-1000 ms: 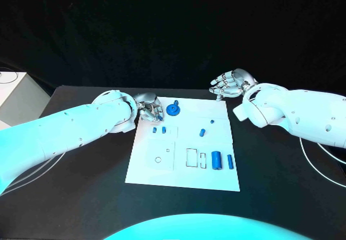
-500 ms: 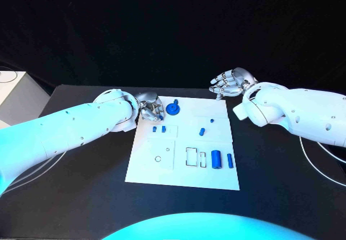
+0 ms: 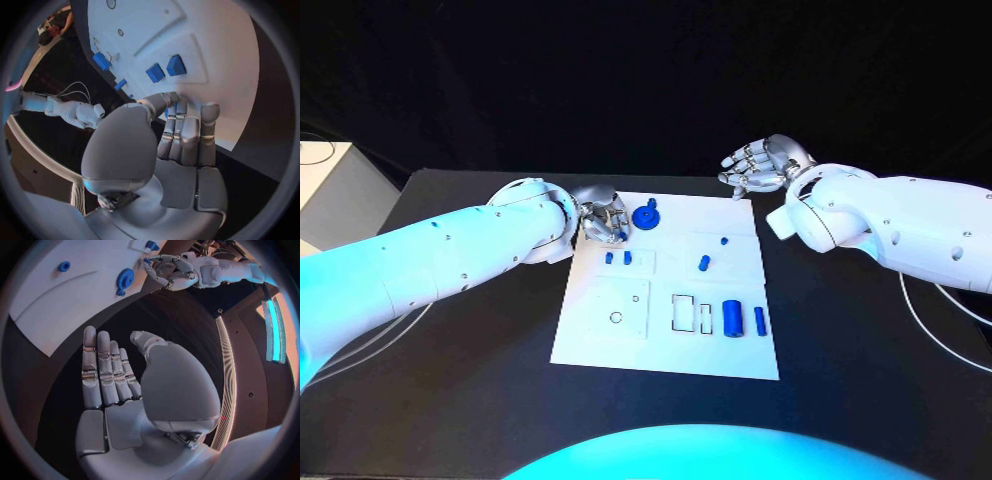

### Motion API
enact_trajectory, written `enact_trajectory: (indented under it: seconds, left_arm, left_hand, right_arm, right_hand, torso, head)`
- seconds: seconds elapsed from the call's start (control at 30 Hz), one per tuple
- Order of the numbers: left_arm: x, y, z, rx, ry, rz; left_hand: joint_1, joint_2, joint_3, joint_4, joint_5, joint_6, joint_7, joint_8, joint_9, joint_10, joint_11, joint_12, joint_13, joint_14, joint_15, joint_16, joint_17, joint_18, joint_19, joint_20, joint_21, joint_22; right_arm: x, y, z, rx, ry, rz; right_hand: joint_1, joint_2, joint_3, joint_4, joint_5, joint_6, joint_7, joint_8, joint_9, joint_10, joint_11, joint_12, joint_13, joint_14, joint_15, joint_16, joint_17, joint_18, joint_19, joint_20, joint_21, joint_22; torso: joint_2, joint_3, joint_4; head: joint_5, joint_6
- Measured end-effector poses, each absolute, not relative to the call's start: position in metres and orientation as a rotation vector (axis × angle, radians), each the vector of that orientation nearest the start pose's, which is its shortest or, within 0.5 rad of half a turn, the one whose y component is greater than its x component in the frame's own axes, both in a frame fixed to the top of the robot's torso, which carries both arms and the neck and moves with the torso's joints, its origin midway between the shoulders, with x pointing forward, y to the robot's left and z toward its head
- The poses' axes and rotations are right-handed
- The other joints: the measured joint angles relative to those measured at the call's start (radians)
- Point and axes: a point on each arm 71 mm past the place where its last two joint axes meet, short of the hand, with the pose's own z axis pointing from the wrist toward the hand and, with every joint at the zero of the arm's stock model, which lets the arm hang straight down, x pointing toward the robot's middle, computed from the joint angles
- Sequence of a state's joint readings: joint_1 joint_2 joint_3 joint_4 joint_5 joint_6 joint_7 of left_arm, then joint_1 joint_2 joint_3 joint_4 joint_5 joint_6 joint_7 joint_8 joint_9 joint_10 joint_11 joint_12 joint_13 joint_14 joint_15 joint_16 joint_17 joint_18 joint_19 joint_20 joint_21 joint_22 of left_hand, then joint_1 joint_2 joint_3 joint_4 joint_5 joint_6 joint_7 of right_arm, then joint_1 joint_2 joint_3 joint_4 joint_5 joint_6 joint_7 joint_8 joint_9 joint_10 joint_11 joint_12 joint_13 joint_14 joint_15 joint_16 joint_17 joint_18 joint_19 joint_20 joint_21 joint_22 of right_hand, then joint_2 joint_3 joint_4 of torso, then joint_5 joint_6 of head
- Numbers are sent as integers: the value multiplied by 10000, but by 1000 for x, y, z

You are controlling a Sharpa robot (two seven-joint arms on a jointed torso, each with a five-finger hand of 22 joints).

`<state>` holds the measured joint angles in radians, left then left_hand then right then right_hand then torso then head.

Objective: Assemble the parts on the task board

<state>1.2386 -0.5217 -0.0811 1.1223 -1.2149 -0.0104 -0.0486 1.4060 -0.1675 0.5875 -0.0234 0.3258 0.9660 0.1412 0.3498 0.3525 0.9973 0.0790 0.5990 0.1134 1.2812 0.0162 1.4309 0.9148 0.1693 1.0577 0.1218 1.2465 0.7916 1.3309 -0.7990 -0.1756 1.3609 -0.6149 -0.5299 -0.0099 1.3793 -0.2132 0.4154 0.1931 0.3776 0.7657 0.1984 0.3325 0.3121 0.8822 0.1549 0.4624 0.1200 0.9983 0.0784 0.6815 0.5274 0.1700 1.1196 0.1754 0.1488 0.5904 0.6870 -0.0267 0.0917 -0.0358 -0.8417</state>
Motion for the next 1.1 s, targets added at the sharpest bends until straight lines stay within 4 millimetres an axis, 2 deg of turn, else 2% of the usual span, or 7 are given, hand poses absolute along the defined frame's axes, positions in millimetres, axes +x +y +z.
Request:
enact_trajectory:
  seconds: [0.43,0.53,0.73,0.9,1.1]
  left_arm:
    - [545,144,-219,928,20092,-7154]
    - [545,144,-219,931,20101,-7153]
    - [545,144,-219,924,20102,-7152]
    - [545,144,-219,915,20103,-7149]
    - [544,146,-221,886,20140,-7134]
  left_hand:
    - [1,-1,-181,-68,-1,65,31,21,97,19,-25,261,213,0,0,50,99,0,-39,-38,-3,-140]
    - [1,-1,-221,-108,-1,64,31,21,126,-54,-93,381,306,0,0,51,158,-1,-39,-38,-45,-140]
    - [1,0,-276,-111,-1,62,31,20,126,-166,-58,546,413,0,0,98,225,-1,-38,-38,-46,-140]
    - [-39,38,-275,-111,-1,-35,50,-77,177,-341,-26,700,527,0,0,98,248,-2,-75,-74,-45,-203]
    - [-79,83,-302,-138,0,-429,126,-424,42,-544,0,1073,789,0,0,136,241,-2,-74,-73,-45,-195]
  right_arm:
    - [528,-251,-176,6852,15852,8112]
    - [528,-251,-176,6852,15852,8112]
    - [528,-251,-176,6852,15854,8113]
    - [528,-250,-176,6852,15854,8113]
    - [528,-251,-176,6854,15852,8109]
  right_hand:
    - [0,0,0,0,0,0,0,0,1,0,0,0,0,0,0,0,0,0,0,0,0,0]
    - [0,0,0,0,0,0,0,0,0,0,0,0,0,0,0,0,0,0,0,0,0,0]
    - [0,0,0,0,0,0,0,0,1,0,0,0,0,0,0,0,0,-1,0,0,0,0]
    - [0,0,0,0,0,0,0,0,1,0,0,0,0,0,0,0,0,0,0,0,0,0]
    - [0,0,0,0,0,0,0,0,1,0,0,0,0,0,0,0,0,0,0,0,0,0]
  torso:
    - [3,0,0]
    - [6,-1,1]
    - [6,-2,2]
    - [5,-4,1]
    - [0,-6,1]
  head:
    - [7,-18]
    - [6,-23]
    - [6,-29]
    - [12,-29]
    - [14,-33]
